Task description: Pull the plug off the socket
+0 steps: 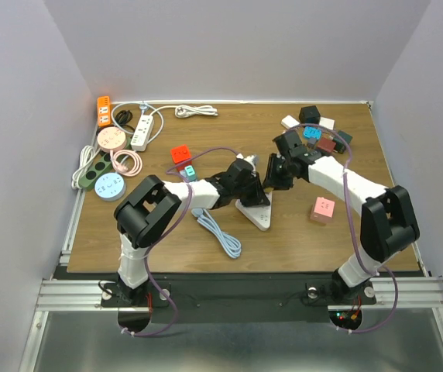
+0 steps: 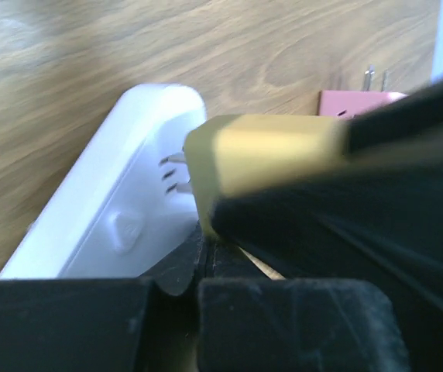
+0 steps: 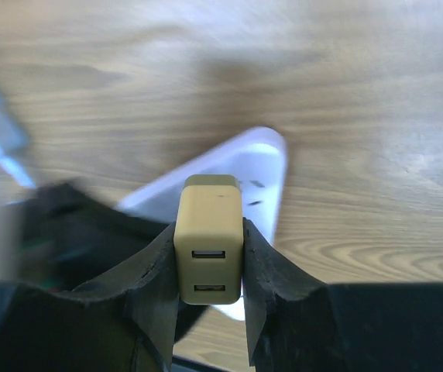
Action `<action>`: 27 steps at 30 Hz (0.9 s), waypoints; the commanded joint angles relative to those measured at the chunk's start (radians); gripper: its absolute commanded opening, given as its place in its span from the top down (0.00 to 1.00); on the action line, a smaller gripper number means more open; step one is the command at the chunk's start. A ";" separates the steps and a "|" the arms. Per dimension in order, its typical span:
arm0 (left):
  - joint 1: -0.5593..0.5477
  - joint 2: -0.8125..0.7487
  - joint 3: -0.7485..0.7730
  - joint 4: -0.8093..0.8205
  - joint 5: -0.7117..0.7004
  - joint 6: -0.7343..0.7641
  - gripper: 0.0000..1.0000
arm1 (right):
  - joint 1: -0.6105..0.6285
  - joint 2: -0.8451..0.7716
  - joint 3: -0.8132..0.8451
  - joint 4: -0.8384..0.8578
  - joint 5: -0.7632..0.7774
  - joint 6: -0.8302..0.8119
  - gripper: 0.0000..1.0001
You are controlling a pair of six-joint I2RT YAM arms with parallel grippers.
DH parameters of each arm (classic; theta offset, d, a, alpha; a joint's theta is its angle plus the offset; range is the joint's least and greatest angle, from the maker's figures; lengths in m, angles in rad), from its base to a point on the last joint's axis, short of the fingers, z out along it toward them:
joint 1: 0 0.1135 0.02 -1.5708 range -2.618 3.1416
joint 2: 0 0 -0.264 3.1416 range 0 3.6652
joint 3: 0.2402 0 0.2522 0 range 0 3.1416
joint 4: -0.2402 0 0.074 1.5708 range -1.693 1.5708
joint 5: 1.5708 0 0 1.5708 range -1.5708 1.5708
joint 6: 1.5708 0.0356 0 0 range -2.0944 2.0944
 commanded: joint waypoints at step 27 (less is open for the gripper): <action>0.008 -0.183 0.310 -0.548 -0.243 0.144 1.00 | -0.350 0.015 0.007 -0.087 0.445 -0.078 1.00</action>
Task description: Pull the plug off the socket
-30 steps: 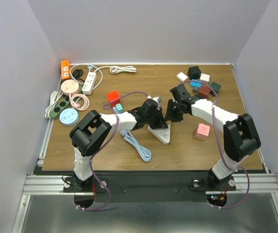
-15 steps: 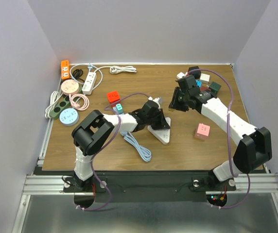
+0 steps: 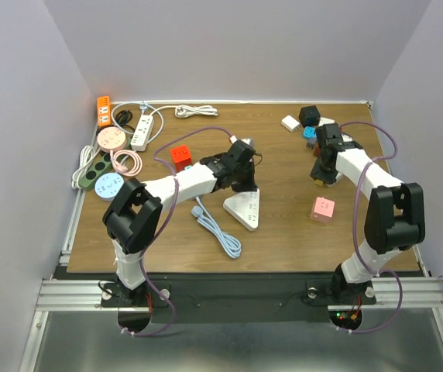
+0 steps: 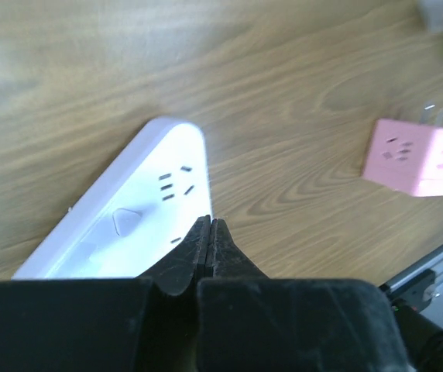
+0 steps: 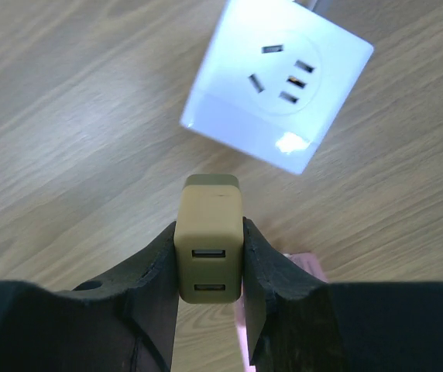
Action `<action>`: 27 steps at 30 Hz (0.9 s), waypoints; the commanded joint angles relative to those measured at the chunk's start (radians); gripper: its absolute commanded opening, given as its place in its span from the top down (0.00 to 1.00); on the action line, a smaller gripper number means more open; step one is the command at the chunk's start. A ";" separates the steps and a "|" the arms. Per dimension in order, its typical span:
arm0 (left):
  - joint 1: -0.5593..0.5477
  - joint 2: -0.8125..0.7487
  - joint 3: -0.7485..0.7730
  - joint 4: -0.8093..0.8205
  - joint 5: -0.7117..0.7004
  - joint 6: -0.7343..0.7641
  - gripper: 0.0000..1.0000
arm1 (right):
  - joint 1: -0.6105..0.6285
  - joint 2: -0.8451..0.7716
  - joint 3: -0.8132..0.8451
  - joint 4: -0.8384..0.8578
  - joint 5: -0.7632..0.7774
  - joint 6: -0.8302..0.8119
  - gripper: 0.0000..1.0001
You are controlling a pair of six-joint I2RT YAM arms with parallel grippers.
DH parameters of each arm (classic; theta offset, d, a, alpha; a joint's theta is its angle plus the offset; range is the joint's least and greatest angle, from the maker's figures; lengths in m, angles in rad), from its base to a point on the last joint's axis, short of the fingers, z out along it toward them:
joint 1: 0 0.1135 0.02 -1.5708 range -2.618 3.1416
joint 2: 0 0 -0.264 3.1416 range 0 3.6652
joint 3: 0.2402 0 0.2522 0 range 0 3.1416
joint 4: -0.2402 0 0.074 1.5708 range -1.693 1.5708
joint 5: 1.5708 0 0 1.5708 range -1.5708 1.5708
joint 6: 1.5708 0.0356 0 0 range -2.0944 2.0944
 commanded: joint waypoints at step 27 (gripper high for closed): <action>0.007 -0.440 -0.452 0.086 -0.109 -0.237 0.22 | -0.055 -0.235 0.042 0.005 -0.426 -0.125 0.00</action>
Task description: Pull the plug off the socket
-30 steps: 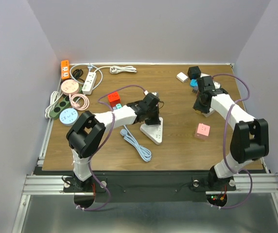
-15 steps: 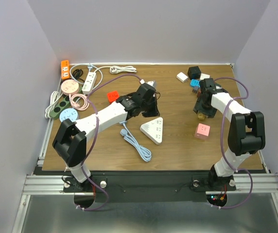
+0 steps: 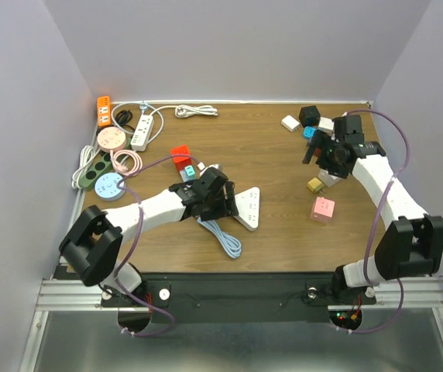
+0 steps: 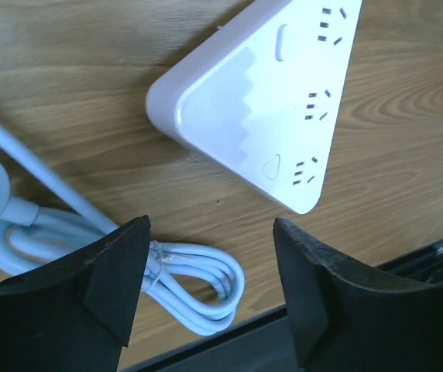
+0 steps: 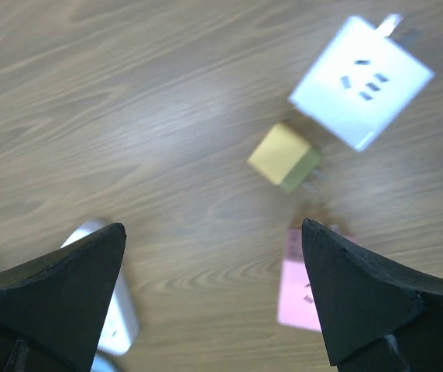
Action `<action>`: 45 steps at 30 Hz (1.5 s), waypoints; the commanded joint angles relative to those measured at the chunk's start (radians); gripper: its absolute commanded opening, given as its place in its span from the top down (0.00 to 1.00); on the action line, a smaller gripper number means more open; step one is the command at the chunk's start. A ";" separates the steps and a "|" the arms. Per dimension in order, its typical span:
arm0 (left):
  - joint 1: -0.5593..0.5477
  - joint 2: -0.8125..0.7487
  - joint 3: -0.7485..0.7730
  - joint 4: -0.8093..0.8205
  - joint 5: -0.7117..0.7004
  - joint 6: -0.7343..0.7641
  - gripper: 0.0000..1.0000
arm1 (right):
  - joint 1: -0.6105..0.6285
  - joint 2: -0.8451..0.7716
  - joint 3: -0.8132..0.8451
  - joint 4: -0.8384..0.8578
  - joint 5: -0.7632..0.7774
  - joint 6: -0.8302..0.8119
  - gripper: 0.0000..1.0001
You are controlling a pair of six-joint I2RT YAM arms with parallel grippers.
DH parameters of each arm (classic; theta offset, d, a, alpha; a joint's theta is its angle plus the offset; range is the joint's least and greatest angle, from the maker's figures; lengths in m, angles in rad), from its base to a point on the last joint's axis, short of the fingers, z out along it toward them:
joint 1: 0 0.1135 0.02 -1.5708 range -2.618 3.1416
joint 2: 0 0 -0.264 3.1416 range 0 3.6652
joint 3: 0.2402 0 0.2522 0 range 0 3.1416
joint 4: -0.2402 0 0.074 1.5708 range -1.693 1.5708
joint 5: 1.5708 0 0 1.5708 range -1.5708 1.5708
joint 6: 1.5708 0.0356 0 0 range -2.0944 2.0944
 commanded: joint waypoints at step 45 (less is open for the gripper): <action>-0.011 0.193 -0.148 0.615 -0.125 -0.457 0.86 | 0.011 -0.161 -0.105 0.031 -0.247 0.000 0.00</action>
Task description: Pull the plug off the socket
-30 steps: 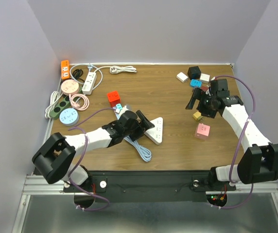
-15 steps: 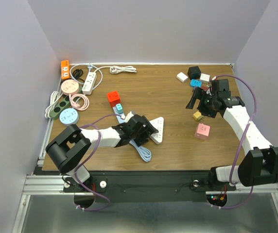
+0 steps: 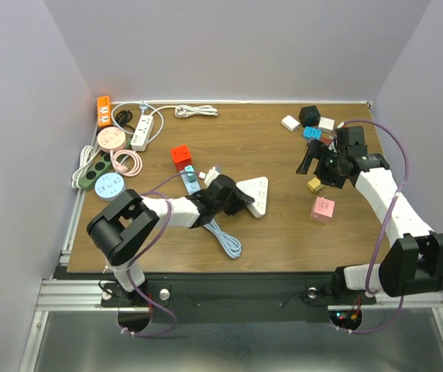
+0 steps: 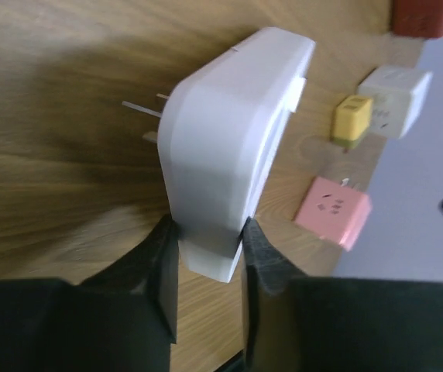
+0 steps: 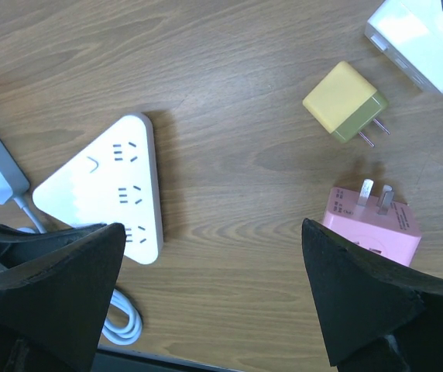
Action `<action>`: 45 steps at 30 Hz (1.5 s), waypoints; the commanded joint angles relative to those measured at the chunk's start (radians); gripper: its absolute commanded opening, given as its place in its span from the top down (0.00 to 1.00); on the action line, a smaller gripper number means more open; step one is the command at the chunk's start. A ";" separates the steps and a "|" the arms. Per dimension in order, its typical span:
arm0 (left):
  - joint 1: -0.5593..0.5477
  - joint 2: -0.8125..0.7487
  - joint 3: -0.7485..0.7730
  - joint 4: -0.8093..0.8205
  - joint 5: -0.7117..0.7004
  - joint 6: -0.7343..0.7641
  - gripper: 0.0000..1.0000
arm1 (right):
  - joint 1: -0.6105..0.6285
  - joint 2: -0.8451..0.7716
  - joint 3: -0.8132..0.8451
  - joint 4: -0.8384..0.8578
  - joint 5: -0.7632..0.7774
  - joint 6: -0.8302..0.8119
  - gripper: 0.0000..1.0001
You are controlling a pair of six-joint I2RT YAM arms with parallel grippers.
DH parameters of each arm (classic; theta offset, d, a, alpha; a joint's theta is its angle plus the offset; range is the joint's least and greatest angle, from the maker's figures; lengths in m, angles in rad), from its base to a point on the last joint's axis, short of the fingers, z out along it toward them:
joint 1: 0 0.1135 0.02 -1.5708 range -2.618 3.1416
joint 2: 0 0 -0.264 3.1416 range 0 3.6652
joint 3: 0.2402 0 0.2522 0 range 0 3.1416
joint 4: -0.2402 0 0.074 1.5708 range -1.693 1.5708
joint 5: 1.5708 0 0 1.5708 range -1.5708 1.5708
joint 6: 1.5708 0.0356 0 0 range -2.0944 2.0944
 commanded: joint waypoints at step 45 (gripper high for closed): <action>1.055 0.191 0.646 -0.453 0.211 0.704 0.96 | 0.262 0.174 0.165 0.049 -0.134 -0.075 0.00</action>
